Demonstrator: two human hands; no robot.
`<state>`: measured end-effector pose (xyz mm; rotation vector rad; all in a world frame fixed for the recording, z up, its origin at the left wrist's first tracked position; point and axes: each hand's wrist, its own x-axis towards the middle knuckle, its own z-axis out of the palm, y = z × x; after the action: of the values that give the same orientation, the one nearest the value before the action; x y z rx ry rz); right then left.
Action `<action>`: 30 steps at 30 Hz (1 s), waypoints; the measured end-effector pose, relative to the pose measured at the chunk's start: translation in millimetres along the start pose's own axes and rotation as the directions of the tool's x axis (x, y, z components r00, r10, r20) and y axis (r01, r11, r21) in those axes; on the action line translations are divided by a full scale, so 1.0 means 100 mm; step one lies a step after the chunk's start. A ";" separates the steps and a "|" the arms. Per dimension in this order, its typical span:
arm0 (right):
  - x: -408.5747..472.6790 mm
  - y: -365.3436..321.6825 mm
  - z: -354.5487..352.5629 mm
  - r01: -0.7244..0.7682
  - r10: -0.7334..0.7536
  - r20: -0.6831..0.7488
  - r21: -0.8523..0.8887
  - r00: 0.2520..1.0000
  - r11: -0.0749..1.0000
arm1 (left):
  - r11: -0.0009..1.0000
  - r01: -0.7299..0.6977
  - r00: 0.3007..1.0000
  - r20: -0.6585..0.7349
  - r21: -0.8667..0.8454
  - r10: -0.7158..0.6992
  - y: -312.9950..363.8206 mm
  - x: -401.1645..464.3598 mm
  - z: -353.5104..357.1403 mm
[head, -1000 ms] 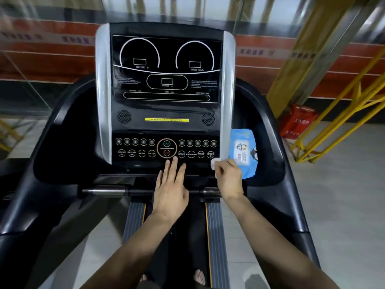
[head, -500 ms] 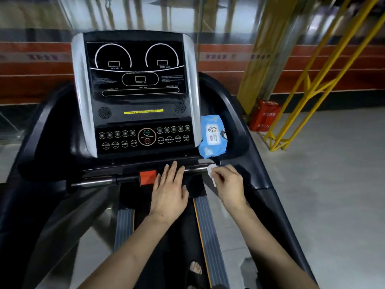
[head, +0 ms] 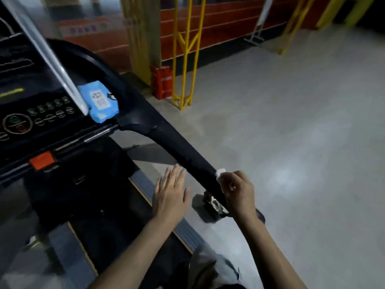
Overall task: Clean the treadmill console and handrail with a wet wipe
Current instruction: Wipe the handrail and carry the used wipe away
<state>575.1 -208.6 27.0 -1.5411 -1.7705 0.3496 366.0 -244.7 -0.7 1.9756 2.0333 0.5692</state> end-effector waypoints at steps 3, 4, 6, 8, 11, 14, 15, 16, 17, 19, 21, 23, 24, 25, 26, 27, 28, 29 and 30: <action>-0.26 0.46 -0.46 -0.096 0.094 -0.079 -0.020 0.992 0.995 | 0.996 -0.088 0.988 0.125 0.017 0.085 0.49 -0.08 0.21; -0.33 0.60 -0.58 -0.121 0.119 -0.109 -0.014 0.987 0.993 | 0.994 -0.106 0.984 0.146 0.013 0.103 0.63 -0.09 0.26; -0.47 0.84 -0.81 -0.171 0.170 -0.155 0.010 0.973 0.985 | 0.989 -0.144 0.974 0.180 0.028 0.137 0.89 -0.13 0.38; -0.61 1.06 -1.01 -0.219 0.221 -0.162 0.032 0.962 0.975 | 0.985 -0.171 0.964 0.212 0.024 0.162 1.16 -0.17 0.55; -0.76 1.41 -1.34 -0.253 0.254 -0.154 0.023 0.955 0.967 | 0.977 -0.212 0.952 0.227 0.012 0.204 1.65 -0.21 0.85; -0.81 1.88 -1.72 -0.266 0.265 -0.170 0.019 0.949 0.964 | 0.973 -0.231 0.944 0.242 -0.001 0.224 2.25 -0.19 1.19; -0.83 2.04 -1.86 -0.263 0.261 -0.173 0.011 0.950 0.965 | 0.975 -0.221 0.944 0.252 0.003 0.213 2.47 -0.19 1.32; -0.84 2.20 -2.01 -0.259 0.255 -0.171 -0.001 0.952 0.966 | 0.978 -0.209 0.945 0.260 0.010 0.199 2.68 -0.19 1.45; -0.84 2.35 -2.16 -0.256 0.250 -0.168 -0.014 0.954 0.967 | 0.980 -0.198 0.945 0.267 0.013 0.187 2.88 -0.19 1.57; -0.87 2.65 -2.42 -0.238 0.231 -0.162 -0.029 0.959 0.971 | 0.983 -0.184 0.946 0.271 0.001 0.177 3.24 -0.19 1.80; -0.85 2.92 -2.61 -0.219 0.210 -0.161 -0.037 0.964 0.975 | 0.984 -0.179 0.947 0.271 0.000 0.172 3.51 -0.18 1.98; -0.81 3.17 -2.74 -0.213 0.205 -0.153 -0.040 0.967 0.976 | 0.987 -0.161 0.947 0.285 0.012 0.150 3.64 -0.18 2.12; -0.79 3.27 -2.77 -0.210 0.202 -0.144 -0.039 0.969 0.977 | 0.990 -0.142 0.950 0.284 0.025 0.129 3.65 -0.18 2.17; -0.76 3.36 -2.79 -0.206 0.200 -0.134 -0.035 0.971 0.978 | 0.992 -0.123 0.954 0.279 0.041 0.107 3.65 -0.18 2.22; -0.73 3.44 -2.80 -0.201 0.196 -0.122 -0.029 0.973 0.979 | 0.993 -0.102 0.958 0.274 0.052 0.084 3.65 -0.15 2.26; -0.68 3.51 -2.79 -0.194 0.190 -0.112 -0.024 0.975 0.981 | 0.995 -0.080 0.961 0.268 0.054 0.063 3.66 -0.11 2.30; -0.63 3.57 -2.78 -0.185 0.181 -0.103 -0.025 0.978 0.983 | 0.997 -0.062 0.964 0.261 0.052 0.046 3.68 -0.05 2.35; -0.57 3.63 -2.77 -0.178 0.175 -0.096 -0.028 0.980 0.984 | 0.998 -0.048 0.966 0.256 0.048 0.034 3.72 0.00 2.39; -0.51 3.70 -2.75 -0.174 0.170 -0.090 -0.031 0.981 0.984 | 0.998 -0.036 0.967 0.253 0.044 0.024 3.77 0.05 2.45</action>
<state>1032.9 -240.6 -40.0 -1.7162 -1.5894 0.3288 811.7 -212.3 -52.4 1.9936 1.8807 0.2596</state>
